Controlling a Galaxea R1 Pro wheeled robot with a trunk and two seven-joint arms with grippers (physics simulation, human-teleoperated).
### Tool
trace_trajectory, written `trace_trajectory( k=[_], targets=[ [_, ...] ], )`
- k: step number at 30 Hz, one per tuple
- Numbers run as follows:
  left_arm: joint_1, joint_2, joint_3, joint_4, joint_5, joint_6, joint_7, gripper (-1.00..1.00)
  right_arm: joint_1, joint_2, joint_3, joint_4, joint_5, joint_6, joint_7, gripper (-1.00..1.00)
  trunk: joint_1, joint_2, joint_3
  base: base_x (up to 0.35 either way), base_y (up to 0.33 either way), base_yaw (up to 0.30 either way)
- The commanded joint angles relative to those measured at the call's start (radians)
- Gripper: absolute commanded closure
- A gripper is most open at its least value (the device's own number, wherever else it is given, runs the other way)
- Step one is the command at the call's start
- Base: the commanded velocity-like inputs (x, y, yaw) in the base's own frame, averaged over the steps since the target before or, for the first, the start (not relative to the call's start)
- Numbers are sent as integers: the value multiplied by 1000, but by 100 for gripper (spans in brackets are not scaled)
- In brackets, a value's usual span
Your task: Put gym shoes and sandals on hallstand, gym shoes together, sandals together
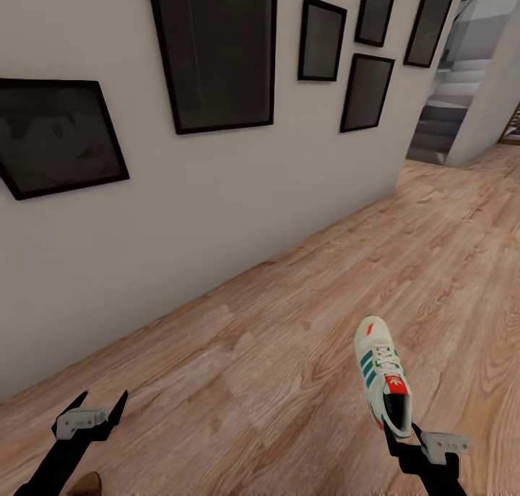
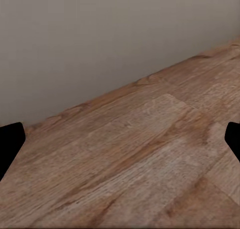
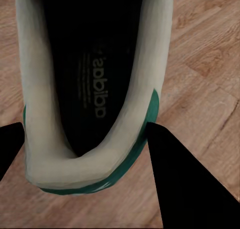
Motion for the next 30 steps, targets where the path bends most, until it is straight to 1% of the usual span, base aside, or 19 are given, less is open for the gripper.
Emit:
trace_trajectory(
  k=[1,6,11,30],
  targets=[
    [0,0,0,0,0,0,0,-100,0,0,0,0,-2,0,-1,100,0,0,0,-133,270,0],
    [0,-1,1,0,0,-2,0,-100,0,0,0,0,-2,0,-1,100,0,0,0,-114,234,0],
    [0,0,1,0,0,-7,0,-100,0,0,0,0,-2,0,-1,100,0,0,0,-56,115,0],
    [0,-3,2,1,-1,-15,0,-100,0,0,0,0,-2,0,-1,100,0,0,0,-12,24,0]
  ],
)
